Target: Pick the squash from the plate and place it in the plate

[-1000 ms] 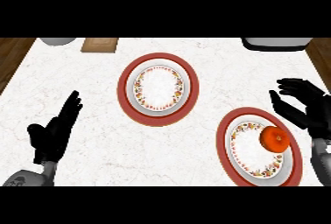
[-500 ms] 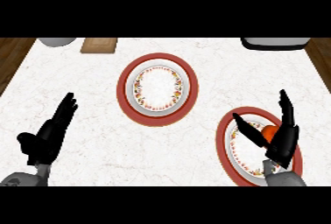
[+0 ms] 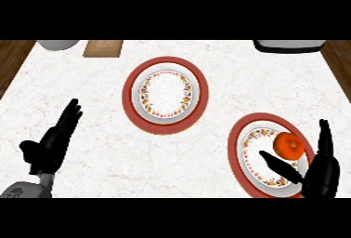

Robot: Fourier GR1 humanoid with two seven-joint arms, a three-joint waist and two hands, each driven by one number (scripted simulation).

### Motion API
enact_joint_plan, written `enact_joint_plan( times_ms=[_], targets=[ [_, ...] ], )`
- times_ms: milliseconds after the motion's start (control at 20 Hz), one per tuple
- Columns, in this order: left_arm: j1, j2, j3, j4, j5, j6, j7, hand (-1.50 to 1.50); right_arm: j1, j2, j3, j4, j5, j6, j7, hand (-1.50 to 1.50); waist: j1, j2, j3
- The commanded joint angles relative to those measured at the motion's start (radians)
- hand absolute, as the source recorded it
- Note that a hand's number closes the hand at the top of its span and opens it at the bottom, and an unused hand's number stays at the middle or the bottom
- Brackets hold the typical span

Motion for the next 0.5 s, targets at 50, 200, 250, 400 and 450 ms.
enact_joint_plan(
  times_ms=[50, 200, 250, 400, 450],
  targets=[
    [-0.008, -0.024, 0.006, 0.028, -0.009, 0.001, -0.02, 0.0, 0.049, -0.09, 0.015, -0.079, 0.109, 0.231, 0.285, -1.5, 0.001, 0.001, -0.001],
    [0.002, 0.023, 0.019, -0.04, 0.011, -0.03, 0.032, 0.0, 0.04, -0.115, 0.042, -0.164, 0.169, 0.375, 0.473, -1.5, 0.013, -0.002, 0.001],
    [-0.011, -0.005, 0.009, -0.052, -0.016, 0.016, 0.042, 0.0, 0.011, -0.11, 0.048, -0.194, 0.188, 0.417, 0.528, -1.5, 0.013, -0.001, 0.002],
    [-0.01, -0.024, 0.026, 0.031, -0.02, -0.034, -0.02, 0.0, -0.012, -0.067, 0.073, -0.32, 0.222, 0.511, 0.69, -1.5, 0.007, 0.0, 0.003],
    [-0.039, -0.013, 0.05, 0.064, -0.013, -0.056, -0.015, 0.0, 0.003, -0.054, 0.073, -0.277, 0.203, 0.515, 0.677, -1.5, 0.006, 0.001, 0.004]
  ],
)
